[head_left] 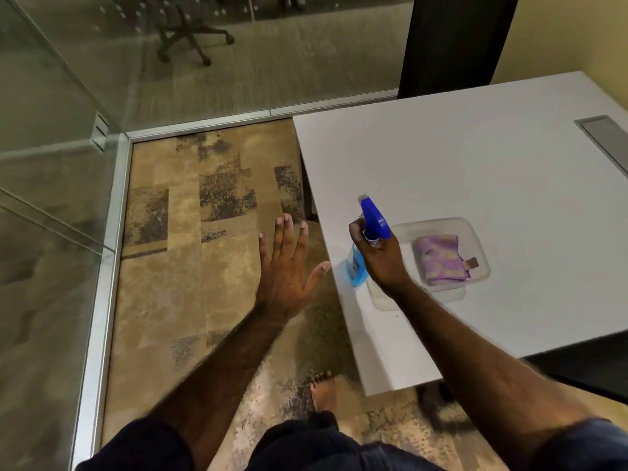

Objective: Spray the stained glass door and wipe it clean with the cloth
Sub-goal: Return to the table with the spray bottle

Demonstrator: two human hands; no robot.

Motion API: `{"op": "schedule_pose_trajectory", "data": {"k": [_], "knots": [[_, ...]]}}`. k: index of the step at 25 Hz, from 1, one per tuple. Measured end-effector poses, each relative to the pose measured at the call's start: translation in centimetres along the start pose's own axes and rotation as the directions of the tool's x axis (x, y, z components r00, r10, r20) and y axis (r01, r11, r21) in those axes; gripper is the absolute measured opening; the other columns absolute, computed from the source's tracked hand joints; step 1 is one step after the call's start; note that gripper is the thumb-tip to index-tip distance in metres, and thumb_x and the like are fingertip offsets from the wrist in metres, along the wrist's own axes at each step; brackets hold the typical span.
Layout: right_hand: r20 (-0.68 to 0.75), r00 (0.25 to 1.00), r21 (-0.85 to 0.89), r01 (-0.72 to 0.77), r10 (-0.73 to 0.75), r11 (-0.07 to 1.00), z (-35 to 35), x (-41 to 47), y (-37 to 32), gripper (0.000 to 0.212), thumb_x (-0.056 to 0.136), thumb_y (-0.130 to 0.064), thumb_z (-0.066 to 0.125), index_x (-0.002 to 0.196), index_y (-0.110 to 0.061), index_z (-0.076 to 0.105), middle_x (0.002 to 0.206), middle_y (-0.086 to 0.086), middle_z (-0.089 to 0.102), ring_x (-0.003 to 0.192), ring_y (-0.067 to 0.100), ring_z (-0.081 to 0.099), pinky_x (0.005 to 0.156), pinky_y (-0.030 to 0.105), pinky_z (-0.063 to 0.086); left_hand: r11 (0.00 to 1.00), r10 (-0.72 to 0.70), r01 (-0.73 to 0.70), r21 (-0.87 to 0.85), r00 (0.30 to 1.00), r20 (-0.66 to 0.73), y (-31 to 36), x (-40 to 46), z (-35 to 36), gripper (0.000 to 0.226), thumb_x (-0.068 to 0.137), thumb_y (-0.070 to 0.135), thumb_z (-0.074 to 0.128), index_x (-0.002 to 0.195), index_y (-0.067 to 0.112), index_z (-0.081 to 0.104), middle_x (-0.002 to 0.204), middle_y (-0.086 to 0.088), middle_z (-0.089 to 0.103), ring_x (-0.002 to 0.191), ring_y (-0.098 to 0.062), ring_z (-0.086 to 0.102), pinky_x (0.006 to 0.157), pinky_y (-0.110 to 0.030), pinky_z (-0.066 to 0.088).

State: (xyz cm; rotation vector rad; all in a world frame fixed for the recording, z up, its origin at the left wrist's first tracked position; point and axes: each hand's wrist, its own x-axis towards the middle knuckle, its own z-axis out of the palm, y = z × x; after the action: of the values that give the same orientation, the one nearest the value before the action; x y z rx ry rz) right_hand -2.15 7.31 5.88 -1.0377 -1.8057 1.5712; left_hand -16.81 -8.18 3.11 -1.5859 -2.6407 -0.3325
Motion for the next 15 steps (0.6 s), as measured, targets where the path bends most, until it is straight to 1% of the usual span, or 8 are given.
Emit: {"op": "schedule_pose_trajectory", "data": {"k": [3,5,7,9,11,12,13,15], "knots": [[0.007,1.0,-0.037,-0.004,0.004,0.999,-0.1,0.6,1.0,0.033,0.105,-0.005,0.066,0.137,0.002,0.058,0.107,0.001,0.068,0.096,-0.01,0.068,0.084,0.005,0.052,0.998,0.007,-0.006,-0.06,1.0,0.014,0.2,1.1,0.5,0.092,0.101,0.076,0.011,0.17,0.016,0.008,0.178,-0.015,-0.005,0.166,-0.03,-0.007,0.132,-0.063,0.0],[0.01,1.0,-0.038,-0.005,0.006,0.999,-0.1,0.7,1.4,0.035,0.105,-0.007,0.067,0.137,0.002,0.059,0.109,0.002,0.068,0.099,-0.009,0.068,0.087,0.007,0.053,0.996,0.01,-0.011,-0.092,1.0,-0.011,0.6,1.6,0.4,0.09,0.102,0.075,0.014,0.17,0.015,0.009,0.178,-0.015,-0.004,0.166,-0.029,-0.007,0.132,-0.063,0.0],[0.002,1.0,-0.035,-0.01,0.01,0.999,-0.1,0.7,1.9,0.039,0.104,-0.011,0.07,0.14,-0.001,0.059,0.114,0.005,0.069,0.105,-0.004,0.069,0.093,0.015,0.057,0.992,0.008,-0.013,-0.127,0.999,-0.04,1.3,2.1,-0.2,0.09,0.103,0.074,0.015,0.169,0.013,0.01,0.178,-0.016,-0.003,0.166,-0.03,-0.006,0.132,-0.063,0.0],[0.007,1.0,-0.047,-0.006,0.007,0.999,-0.4,0.4,2.3,0.05,0.104,-0.016,0.071,0.149,-0.005,0.054,0.126,0.007,0.069,0.112,-0.004,0.067,0.097,0.017,0.056,0.986,-0.006,-0.006,-0.167,0.997,-0.072,2.6,2.5,-1.3,0.091,0.103,0.074,0.014,0.169,0.011,0.011,0.178,-0.017,-0.002,0.166,-0.03,-0.005,0.133,-0.061,-0.001],[0.05,0.999,-0.074,0.004,0.0,0.997,-0.8,0.1,2.3,0.068,0.103,-0.023,0.073,0.162,-0.013,0.041,0.15,0.006,0.061,0.127,-0.004,0.062,0.103,0.01,0.05,0.977,-0.018,-0.008,-0.214,0.993,-0.119,3.9,2.8,-2.8,0.092,0.104,0.074,0.015,0.169,0.009,0.013,0.178,-0.019,0.0,0.166,-0.032,-0.004,0.133,-0.059,-0.002],[0.071,0.997,-0.1,0.005,0.002,0.995,-1.2,-0.2,2.3,0.077,0.101,-0.028,0.075,0.166,-0.02,0.035,0.161,0.0,0.053,0.136,-0.001,0.056,0.108,0.011,0.045,0.971,-0.012,-0.023,-0.239,0.989,-0.147,4.6,2.8,-3.6,0.092,0.104,0.073,0.016,0.168,0.008,0.014,0.178,-0.02,0.001,0.166,-0.033,-0.003,0.134,-0.058,-0.002],[0.08,0.997,-0.137,0.008,0.004,0.991,-1.7,-0.5,2.4,0.085,0.098,-0.033,0.078,0.168,-0.027,0.029,0.166,-0.01,0.046,0.141,0.001,0.051,0.112,0.015,0.041,0.962,-0.001,-0.046,-0.268,0.985,-0.174,5.3,2.8,-4.3,0.091,0.104,0.073,0.017,0.168,0.007,0.015,0.177,-0.021,0.002,0.166,-0.034,-0.001,0.134,-0.058,-0.003],[0.078,0.997,-0.194,0.021,-0.006,0.981,-3.0,-1.4,2.6,0.098,0.09,-0.05,0.083,0.168,-0.037,0.025,0.159,-0.029,0.044,0.14,-0.002,0.051,0.118,0.027,0.04,0.942,0.037,-0.109,-0.317,0.974,-0.224,6.8,3.1,-5.7,0.09,0.105,0.071,0.021,0.168,0.008,0.014,0.177,-0.022,0.004,0.166,-0.036,0.001,0.134,-0.058,-0.003]]}}
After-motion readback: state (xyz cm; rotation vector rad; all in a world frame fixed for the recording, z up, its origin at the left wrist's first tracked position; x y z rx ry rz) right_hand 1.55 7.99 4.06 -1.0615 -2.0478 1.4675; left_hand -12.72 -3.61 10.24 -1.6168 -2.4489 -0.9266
